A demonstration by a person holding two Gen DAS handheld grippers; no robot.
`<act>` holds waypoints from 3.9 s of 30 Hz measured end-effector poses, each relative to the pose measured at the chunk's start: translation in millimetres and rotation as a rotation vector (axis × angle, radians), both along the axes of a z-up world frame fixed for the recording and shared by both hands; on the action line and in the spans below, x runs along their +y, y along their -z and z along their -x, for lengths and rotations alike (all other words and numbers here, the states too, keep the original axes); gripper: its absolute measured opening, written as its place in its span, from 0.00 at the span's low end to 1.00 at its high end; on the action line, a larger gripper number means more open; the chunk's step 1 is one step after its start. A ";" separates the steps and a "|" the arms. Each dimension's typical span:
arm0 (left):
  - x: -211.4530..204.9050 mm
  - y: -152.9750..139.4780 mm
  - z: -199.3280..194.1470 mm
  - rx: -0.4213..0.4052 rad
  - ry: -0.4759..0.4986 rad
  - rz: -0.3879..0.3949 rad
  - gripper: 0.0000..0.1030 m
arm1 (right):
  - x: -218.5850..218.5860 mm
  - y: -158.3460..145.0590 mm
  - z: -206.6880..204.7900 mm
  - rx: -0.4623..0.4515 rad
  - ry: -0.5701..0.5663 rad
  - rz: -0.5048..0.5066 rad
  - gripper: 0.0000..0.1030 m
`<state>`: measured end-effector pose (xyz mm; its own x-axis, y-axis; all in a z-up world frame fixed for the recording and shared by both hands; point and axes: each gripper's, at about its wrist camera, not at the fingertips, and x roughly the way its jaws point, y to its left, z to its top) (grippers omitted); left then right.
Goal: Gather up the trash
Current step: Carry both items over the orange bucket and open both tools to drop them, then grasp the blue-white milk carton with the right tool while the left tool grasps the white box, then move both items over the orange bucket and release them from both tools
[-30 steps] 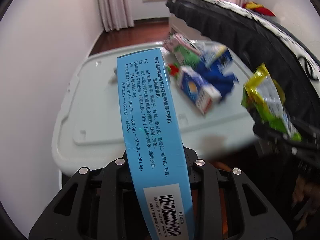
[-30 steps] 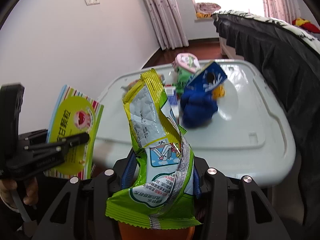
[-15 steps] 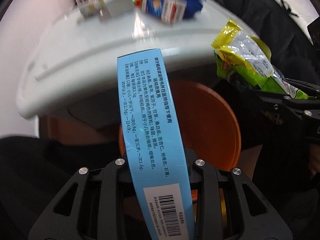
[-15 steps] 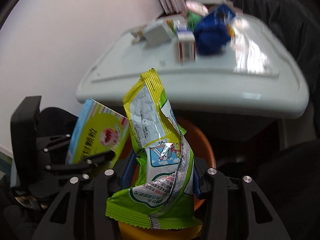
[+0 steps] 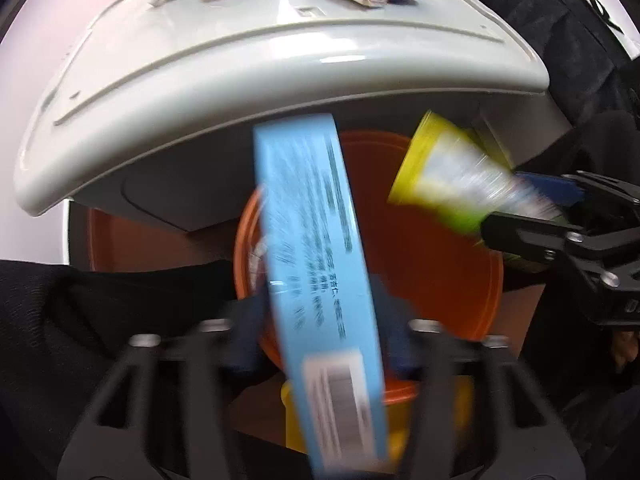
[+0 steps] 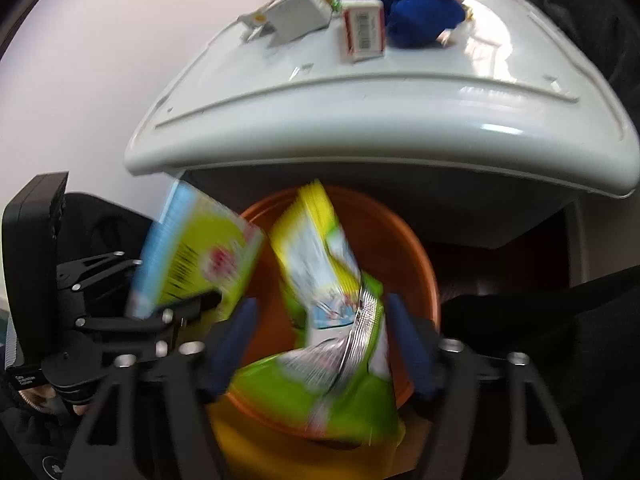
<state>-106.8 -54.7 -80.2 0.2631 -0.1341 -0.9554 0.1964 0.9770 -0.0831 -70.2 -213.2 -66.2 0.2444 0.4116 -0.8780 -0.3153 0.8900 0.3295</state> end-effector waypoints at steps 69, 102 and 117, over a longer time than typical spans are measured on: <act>24.1 -95.5 -99.7 -0.313 -0.151 0.021 0.72 | -9.1 -77.7 -140.9 -0.310 0.091 -0.026 0.28; 22.0 -42.7 -298.7 -0.287 -0.352 0.076 0.60 | -41.3 -52.6 -146.3 -0.306 0.162 -0.082 0.28; 12.7 -85.8 -256.9 -0.395 -0.302 0.036 0.58 | -37.9 -51.9 -145.5 -0.312 0.177 -0.063 0.28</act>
